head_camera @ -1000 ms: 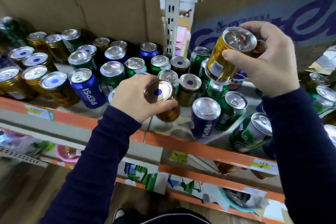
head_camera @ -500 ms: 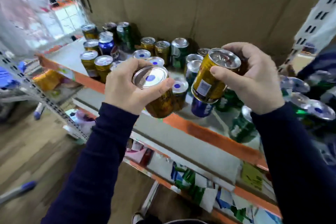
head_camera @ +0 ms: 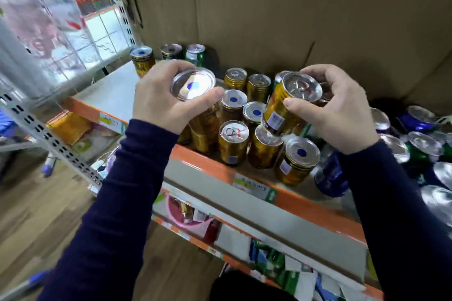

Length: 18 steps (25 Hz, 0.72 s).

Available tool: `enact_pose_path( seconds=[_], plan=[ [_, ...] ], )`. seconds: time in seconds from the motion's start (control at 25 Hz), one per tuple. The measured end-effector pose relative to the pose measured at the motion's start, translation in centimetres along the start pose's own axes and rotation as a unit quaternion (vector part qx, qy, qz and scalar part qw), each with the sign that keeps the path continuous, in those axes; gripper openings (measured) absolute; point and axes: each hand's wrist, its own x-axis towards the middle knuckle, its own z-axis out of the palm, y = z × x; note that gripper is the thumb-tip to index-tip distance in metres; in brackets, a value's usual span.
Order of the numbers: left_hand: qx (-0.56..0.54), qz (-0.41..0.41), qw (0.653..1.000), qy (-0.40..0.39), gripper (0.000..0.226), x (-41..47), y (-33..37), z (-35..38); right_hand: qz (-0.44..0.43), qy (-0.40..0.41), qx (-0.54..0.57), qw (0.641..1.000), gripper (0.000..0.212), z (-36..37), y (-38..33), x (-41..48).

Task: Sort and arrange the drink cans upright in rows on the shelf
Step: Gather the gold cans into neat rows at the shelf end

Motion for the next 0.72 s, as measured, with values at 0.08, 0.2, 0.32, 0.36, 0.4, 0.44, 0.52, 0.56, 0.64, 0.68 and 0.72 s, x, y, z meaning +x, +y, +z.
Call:
enact_pose_path(
  seconds=[0.08,0.2,0.32,0.36,0.4,0.44,0.52,0.56,0.64,0.68,0.72],
  plan=[
    [0.014,0.017,1.0,0.001,0.064,2.5,-1.0,0.7,0.0,0.011,-0.008,1.0,0.047,0.6,0.5,1.7],
    [0.068,0.052,0.996,-0.024,0.068,5.4,-2.0,2.4,0.011,0.02,-0.025,0.999,0.048,1.0,1.3,3.1],
    [0.151,0.059,0.985,-0.054,0.072,7.1,-3.6,4.0,0.023,0.021,-0.054,0.998,0.049,0.8,1.9,4.1],
    [0.174,0.053,0.981,-0.073,0.072,7.3,-4.2,4.5,0.028,0.019,-0.069,0.997,0.05,0.8,2.1,4.3],
    [0.197,0.048,0.974,-0.101,0.07,7.4,-4.7,5.0,0.033,0.015,-0.088,0.995,0.05,0.7,2.2,4.3],
    [0.217,0.046,0.966,-0.134,0.069,7.5,-5.1,5.4,0.042,0.007,-0.105,0.994,0.049,0.6,2.4,4.3],
    [0.237,0.042,0.95,-0.199,0.067,7.5,-5.9,6.0,0.066,-0.018,-0.132,0.989,0.048,0.8,2.8,4.1],
    [0.234,0.036,0.944,-0.232,0.065,7.5,-6.4,6.2,0.078,-0.027,-0.146,0.986,0.048,1.0,2.9,4.1],
    [0.208,0.031,0.926,-0.314,0.062,7.7,-7.6,6.4,0.102,-0.034,-0.17,0.979,0.049,1.6,3.0,3.9],
    [0.199,0.033,0.911,-0.358,0.057,7.9,-8.0,6.4,0.116,-0.035,-0.182,0.976,0.05,1.9,2.9,3.9],
    [0.199,0.037,0.898,-0.391,0.051,8.0,-8.4,6.5,0.131,-0.036,-0.194,0.972,0.05,2.2,2.7,3.8]
  ],
)
